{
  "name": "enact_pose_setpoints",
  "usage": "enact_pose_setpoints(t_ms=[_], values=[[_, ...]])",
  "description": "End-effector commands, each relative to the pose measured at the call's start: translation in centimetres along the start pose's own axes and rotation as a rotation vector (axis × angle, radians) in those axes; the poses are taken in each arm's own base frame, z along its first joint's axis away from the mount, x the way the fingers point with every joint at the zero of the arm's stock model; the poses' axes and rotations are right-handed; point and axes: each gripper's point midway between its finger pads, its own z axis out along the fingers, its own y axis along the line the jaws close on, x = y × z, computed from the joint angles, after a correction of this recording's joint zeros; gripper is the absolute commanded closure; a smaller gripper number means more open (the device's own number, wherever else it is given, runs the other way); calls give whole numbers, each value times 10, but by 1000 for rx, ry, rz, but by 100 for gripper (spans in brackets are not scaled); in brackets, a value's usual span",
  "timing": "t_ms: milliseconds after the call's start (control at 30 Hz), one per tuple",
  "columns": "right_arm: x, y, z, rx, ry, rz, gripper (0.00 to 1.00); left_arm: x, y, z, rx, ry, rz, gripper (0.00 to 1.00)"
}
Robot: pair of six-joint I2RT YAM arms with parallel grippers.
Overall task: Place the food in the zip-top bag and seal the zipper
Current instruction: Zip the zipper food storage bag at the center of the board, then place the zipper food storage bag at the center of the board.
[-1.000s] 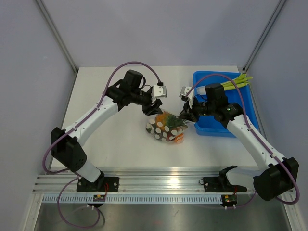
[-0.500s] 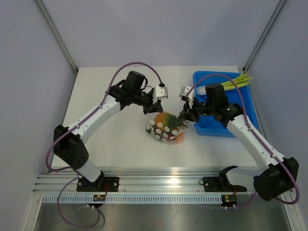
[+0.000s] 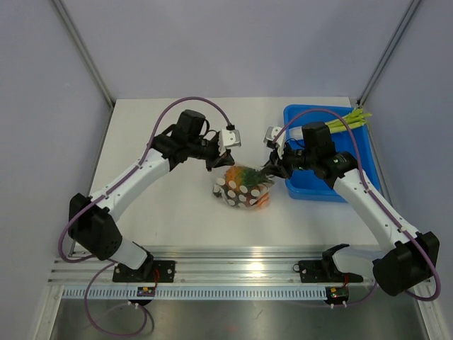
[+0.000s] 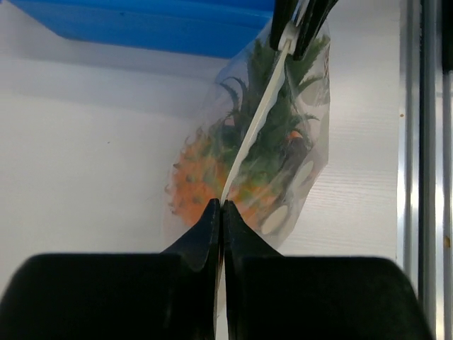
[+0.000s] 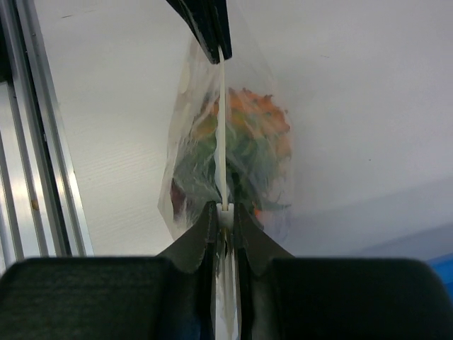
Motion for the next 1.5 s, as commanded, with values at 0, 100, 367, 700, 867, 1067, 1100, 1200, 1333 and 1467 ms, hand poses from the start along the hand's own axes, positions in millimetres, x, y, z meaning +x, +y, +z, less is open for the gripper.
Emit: enact_pose_setpoints(t_ms=[0, 100, 367, 700, 867, 1067, 1100, 1200, 1333, 1467], values=[[-15, 0, -8, 21, -47, -36, 100, -17, 40, -45, -247, -77, 27, 100], [-15, 0, -9, 24, -49, -37, 100, -16, 53, -60, -308, -84, 19, 100], [-15, 1, -8, 20, -50, -34, 100, -6, 66, -81, -383, -70, -11, 100], [-16, -2, -10, 41, -52, -38, 100, -6, 67, -84, -393, -83, -18, 100], [-27, -21, -4, 94, -77, -64, 100, -7, 80, -79, -422, -99, -37, 100], [-71, -73, 9, 194, -135, -68, 25, -28, 147, -89, -590, -119, -95, 100], [-86, -77, 6, 202, -157, -81, 1, -32, 156, -93, -616, -119, -101, 100], [-98, -84, 0, 255, -204, -71, 1, -57, 180, -117, -716, -142, -63, 100], [-95, -89, -9, 359, -267, -43, 0, -75, 180, -134, -757, -156, -2, 100], [-90, -104, -29, 542, -364, 87, 1, -69, 154, -119, -630, -162, -15, 82]])
